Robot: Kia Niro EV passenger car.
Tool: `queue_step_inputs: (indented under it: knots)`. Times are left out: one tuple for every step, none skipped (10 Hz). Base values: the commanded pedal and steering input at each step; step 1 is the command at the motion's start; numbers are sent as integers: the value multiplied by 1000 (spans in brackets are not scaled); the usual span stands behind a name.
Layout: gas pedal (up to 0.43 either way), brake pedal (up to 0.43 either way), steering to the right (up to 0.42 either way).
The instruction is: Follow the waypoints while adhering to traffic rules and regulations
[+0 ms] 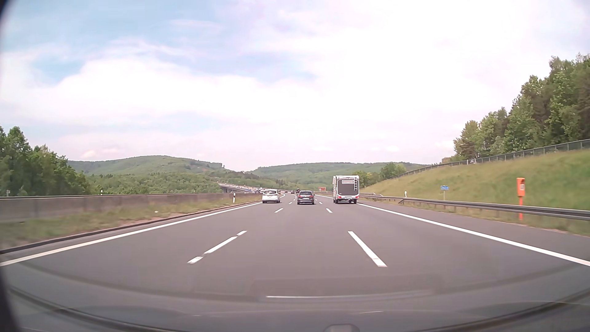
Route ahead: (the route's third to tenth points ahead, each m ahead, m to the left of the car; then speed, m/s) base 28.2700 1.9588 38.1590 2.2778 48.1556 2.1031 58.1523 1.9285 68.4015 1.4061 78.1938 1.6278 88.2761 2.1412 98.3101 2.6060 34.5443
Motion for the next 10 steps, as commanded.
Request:
queue_step_inputs:
  knots:
    - [157, 0, -2]
    - [157, 0, -2]
    - [157, 0, -2]
    - [157, 0, -2]
    - [157, 0, -2]
    - [157, 0, -3]
    - [157, 0, -4]
    - [157, 0, -4]
    - [157, 0, -4]
    - [157, 0, -4]
